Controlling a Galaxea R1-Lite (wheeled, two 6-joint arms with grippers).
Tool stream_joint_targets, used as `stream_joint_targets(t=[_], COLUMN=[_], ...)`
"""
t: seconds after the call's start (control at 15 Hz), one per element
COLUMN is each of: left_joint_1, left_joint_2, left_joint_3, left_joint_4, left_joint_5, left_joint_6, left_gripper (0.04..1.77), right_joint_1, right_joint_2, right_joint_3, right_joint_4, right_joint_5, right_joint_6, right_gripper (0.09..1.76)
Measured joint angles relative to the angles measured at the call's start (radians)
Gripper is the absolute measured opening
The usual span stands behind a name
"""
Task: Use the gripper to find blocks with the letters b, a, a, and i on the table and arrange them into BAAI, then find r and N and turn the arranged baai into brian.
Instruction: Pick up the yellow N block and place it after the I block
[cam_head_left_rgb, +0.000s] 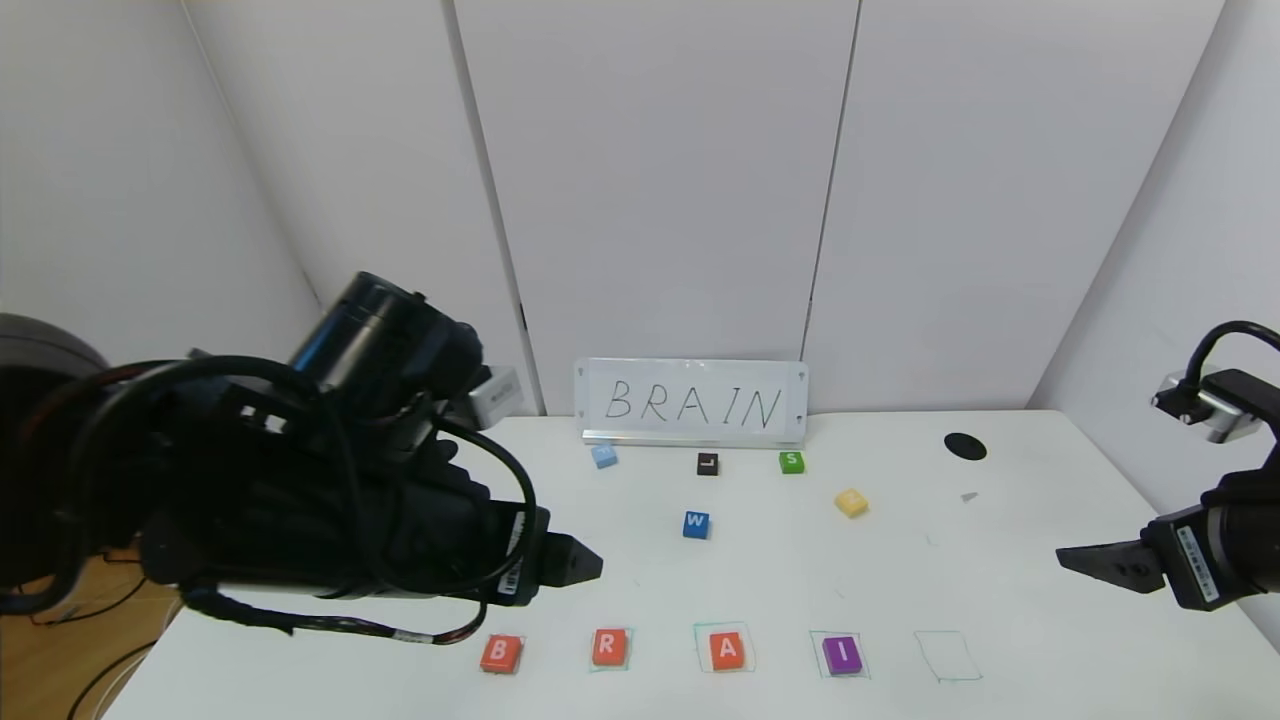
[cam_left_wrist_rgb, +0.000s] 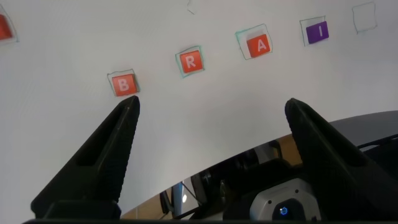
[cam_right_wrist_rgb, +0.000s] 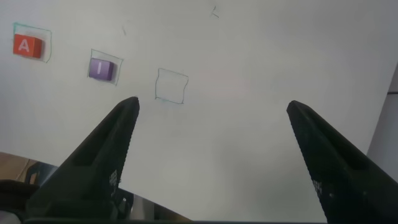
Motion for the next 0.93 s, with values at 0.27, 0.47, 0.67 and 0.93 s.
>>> stream_joint_targets(t=[0.27, 0.47, 0.67, 0.93], left_joint_1=[0.049, 0.085, 0.094, 0.104], left_joint_2=[-0.063, -0.074, -0.077, -0.083], left_joint_3=[0.027, 0.027, 0.032, 0.043], left_joint_4=[-0.006, -0.009, -0.01, -0.01], left_joint_5=[-0.003, -0.006, -0.007, -0.01], left_joint_6=[0.05, 0.064, 0.069, 0.099], left_gripper=[1.69, 1.69, 1.7, 1.7], right_joint_1=[0.017, 0.071, 0.1, 0.091], right_joint_2=[0.067, 0.134, 0.197, 0.296], right_joint_3=[-0.154, -0.228, -0.263, -0.352], right_joint_4=[0.164, 0.181, 0.177, 0.179], right_joint_5=[0.006, -0.013, 0.0, 0.056], right_joint_6=[0.009, 0.085, 0.044, -0.081], right_gripper=[1.71, 1.71, 1.71, 1.71])
